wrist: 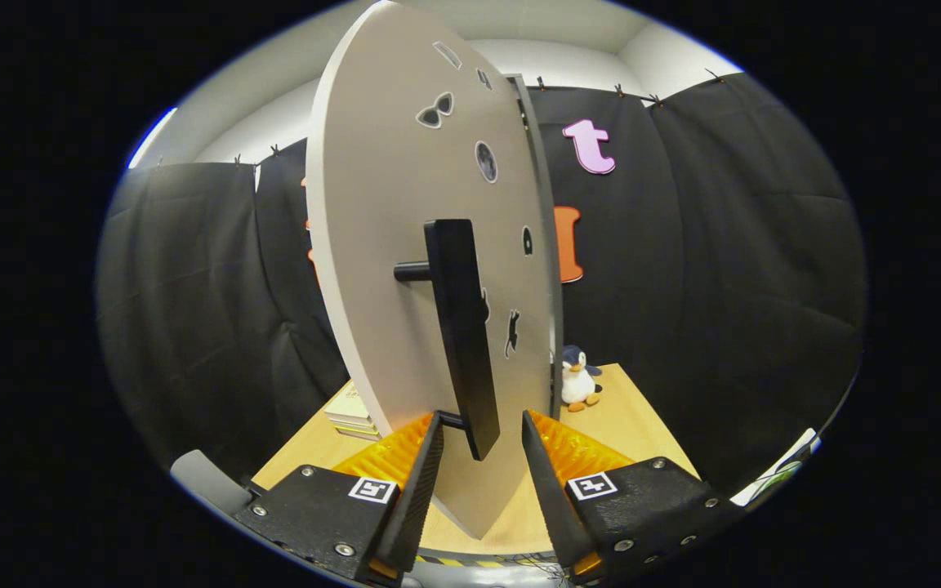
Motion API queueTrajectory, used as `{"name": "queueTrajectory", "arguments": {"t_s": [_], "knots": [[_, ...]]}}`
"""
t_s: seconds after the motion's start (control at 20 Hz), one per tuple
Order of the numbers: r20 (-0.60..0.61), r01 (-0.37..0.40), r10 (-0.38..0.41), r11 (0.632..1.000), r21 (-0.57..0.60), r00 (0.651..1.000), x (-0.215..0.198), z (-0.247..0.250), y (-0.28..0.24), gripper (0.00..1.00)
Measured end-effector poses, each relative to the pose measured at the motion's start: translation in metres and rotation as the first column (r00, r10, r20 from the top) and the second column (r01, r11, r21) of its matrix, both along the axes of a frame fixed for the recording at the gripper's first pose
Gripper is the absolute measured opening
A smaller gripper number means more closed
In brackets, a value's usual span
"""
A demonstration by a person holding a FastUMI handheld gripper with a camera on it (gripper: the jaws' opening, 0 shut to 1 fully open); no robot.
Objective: Open the shoe cabinet door, grab the shoes and put them into the shoe cabinet, then close the shoe cabinet door.
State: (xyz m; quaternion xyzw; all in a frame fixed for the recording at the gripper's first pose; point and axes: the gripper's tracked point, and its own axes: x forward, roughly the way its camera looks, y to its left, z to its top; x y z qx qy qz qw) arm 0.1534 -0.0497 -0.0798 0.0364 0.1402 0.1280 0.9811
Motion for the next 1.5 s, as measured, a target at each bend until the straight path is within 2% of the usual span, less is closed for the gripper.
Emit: {"name": "queueTrajectory", "arguments": {"t_s": [0.25, 0.45, 0.8, 1.05, 1.4, 1.5], "knots": [[0.009, -0.045, 0.045, 0.999, 0.016, 0.999, 0.013, -0.004, 0.039, 0.65], [0.023, -0.091, 0.090, 0.995, 0.030, 0.996, 0.038, -0.003, 0.077, 0.72], [0.066, -0.151, 0.148, 0.987, 0.049, 0.987, 0.089, -0.007, 0.151, 0.75], [0.111, -0.151, 0.150, 0.989, 0.000, 0.983, 0.114, -0.001, 0.192, 0.78], [0.132, -0.131, 0.127, 0.991, 0.022, 0.983, 0.133, -0.002, 0.205, 0.82], [0.149, -0.109, 0.110, 0.994, -0.011, 0.983, 0.138, -0.003, 0.207, 0.83]]}}
